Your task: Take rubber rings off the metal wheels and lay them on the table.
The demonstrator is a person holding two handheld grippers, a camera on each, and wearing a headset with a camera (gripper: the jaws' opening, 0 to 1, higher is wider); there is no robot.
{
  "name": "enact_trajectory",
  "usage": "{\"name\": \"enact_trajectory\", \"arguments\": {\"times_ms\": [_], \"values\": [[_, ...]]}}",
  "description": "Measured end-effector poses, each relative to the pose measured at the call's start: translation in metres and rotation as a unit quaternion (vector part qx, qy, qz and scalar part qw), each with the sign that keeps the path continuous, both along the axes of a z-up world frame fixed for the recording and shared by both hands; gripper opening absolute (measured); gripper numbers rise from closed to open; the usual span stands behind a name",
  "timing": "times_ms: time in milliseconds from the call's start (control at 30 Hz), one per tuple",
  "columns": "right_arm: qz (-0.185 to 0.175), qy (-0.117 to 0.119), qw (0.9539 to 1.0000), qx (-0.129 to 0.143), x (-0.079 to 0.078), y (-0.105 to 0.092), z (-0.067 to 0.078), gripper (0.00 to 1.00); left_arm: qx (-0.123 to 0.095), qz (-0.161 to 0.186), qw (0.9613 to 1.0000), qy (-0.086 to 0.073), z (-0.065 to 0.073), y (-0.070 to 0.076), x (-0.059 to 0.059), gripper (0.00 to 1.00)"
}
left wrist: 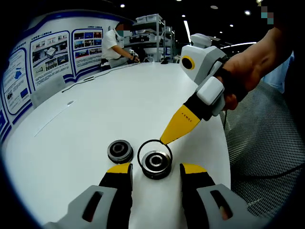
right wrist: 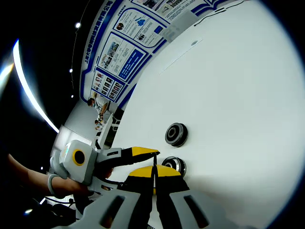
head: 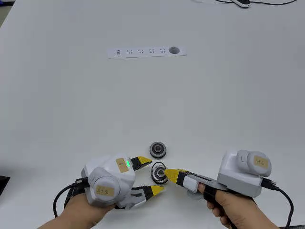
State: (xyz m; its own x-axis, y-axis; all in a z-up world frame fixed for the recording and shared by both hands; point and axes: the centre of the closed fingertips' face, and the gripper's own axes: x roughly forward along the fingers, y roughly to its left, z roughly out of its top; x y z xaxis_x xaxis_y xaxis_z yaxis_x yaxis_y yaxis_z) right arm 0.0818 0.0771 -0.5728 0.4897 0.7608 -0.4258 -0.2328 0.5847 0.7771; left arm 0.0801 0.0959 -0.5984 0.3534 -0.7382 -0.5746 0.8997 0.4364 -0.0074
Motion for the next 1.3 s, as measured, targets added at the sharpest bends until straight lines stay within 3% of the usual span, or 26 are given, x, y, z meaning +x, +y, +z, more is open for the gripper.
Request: {"name": "enact_trajectory", "arguments": {"times_ms": [267, 467, 833, 1300], "values": [[-0.027, -0.007, 0.9995, 0.011, 0.005, -0.017, 0.010, 0.02, -0.002, 0.002, 1.0000, 0.001, 0.001, 0.000, -0.002, 0.40], [-0.053, -0.006, 0.9986, 0.008, 0.010, -0.036, 0.008, 0.02, -0.003, 0.002, 1.0000, 0.001, 0.001, 0.000, -0.002, 0.40], [-0.081, 0.001, 0.9967, -0.009, 0.019, -0.058, -0.005, 0.02, -0.002, 0.003, 1.0000, 0.002, 0.000, 0.001, -0.002, 0.39], [-0.088, 0.014, 0.9957, -0.027, 0.020, -0.065, -0.023, 0.02, -0.002, 0.004, 1.0000, 0.006, -0.001, 0.001, -0.001, 0.39]]}}
